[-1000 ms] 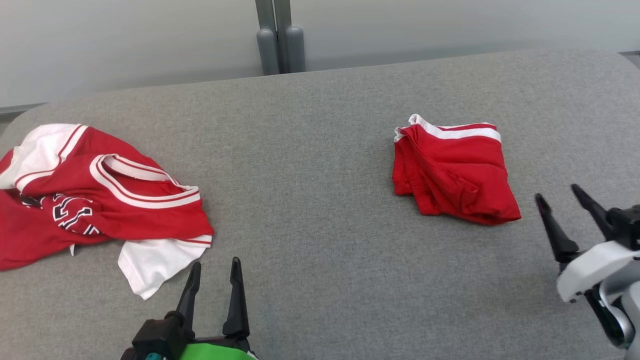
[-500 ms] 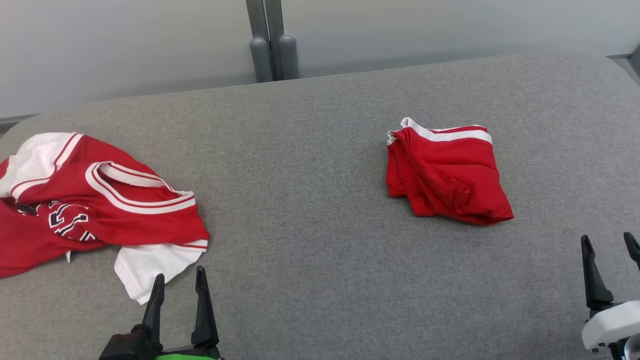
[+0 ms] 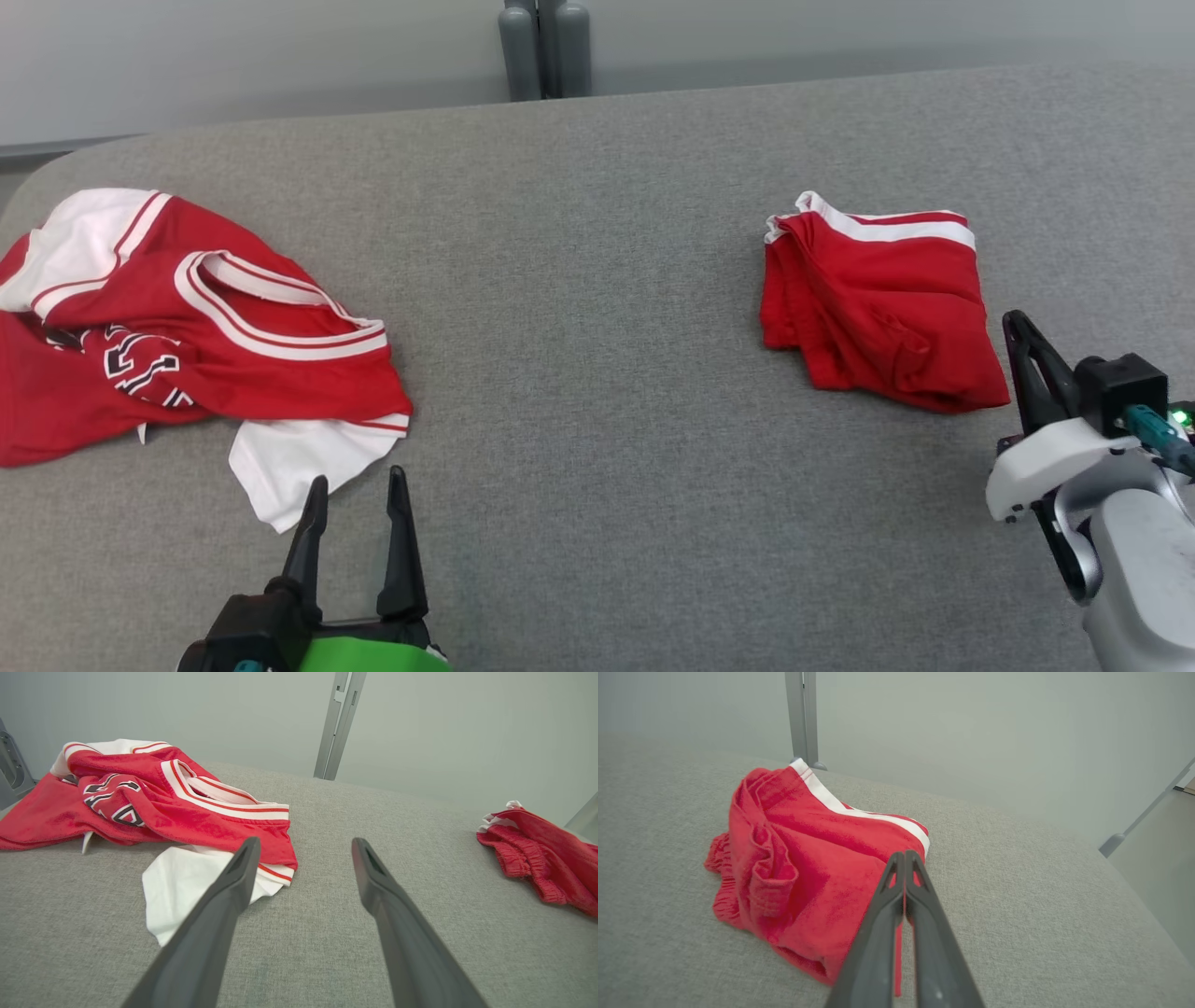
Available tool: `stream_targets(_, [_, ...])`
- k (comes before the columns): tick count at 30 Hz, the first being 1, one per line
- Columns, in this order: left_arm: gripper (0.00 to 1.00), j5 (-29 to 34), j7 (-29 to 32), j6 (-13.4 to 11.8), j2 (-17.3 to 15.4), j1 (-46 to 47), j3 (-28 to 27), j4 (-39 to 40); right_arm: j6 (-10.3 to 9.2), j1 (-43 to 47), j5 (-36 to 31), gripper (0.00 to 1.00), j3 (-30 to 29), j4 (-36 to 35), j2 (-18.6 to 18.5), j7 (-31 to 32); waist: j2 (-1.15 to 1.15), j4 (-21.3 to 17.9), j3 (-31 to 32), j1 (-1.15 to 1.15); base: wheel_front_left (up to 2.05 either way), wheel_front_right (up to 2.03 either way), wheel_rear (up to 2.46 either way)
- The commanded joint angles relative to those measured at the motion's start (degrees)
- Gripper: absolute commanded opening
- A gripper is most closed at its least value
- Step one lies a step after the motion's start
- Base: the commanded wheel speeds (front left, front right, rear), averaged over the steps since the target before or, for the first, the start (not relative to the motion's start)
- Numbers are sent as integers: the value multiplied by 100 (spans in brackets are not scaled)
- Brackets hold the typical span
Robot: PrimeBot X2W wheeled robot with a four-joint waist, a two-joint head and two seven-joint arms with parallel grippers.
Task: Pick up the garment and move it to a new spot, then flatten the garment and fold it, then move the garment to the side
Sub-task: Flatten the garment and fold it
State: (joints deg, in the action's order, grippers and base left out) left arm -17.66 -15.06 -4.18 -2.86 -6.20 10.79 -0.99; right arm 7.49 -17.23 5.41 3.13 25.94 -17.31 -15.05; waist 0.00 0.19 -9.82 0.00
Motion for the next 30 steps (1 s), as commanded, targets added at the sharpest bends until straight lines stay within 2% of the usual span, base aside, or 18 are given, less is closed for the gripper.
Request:
stream_targets(1, [100, 14, -15, 8, -7, 115, 38, -23, 1, -200, -103, 0, 56, 251, 87, -16, 0, 207, -197, 0, 0, 0, 0])
stream_targets(4, [100, -2, -11, -36, -8, 150, 110, -41, 1, -548, -300, 0, 171, 798, 224, -17, 0, 330, -276, 0, 0, 0, 0])
stream_targets(10, [100, -29, -10, -61, -8, 156, 121, -67, 1, -749, -417, 0, 466, 1102, 512, -17, 0, 469, -286, 0, 0, 0, 0])
stream_targets(20, [100, -73, -10, -110, -8, 51, 104, -68, 0, -617, -89, 0, 1661, 1140, 829, -17, 0, 379, -162, 0, 0, 0, 0])
stream_targets(24, [100, -92, -11, -138, -8, 30, 57, -9, 0, -503, 207, 0, 1651, 690, 725, -17, 0, 244, -152, 0, 0, 0, 0])
stream_targets(25, [100, -91, -11, -138, -8, 26, 41, 3, 0, -448, 298, 8, 1600, 533, 701, -17, 0, 212, -146, 0, 0, 0, 0])
stream_targets(26, [100, -89, -11, -141, -8, 12, 21, 14, 1, -373, 389, 38, 1513, 311, 649, -17, 0, 174, -142, 0, 0, 0, 0])
stream_targets(27, [100, -88, -10, -145, -9, -1, 5, 21, 1, -310, 430, 100, 1434, 127, 582, -17, 0, 141, -137, 0, 0, 0, 0])
stream_targets(30, [100, -100, -10, -152, -8, -30, -65, 47, 0, 3, 591, 100, 1136, -470, 382, -17, 0, -1, -110, 0, 0, 0, 0])
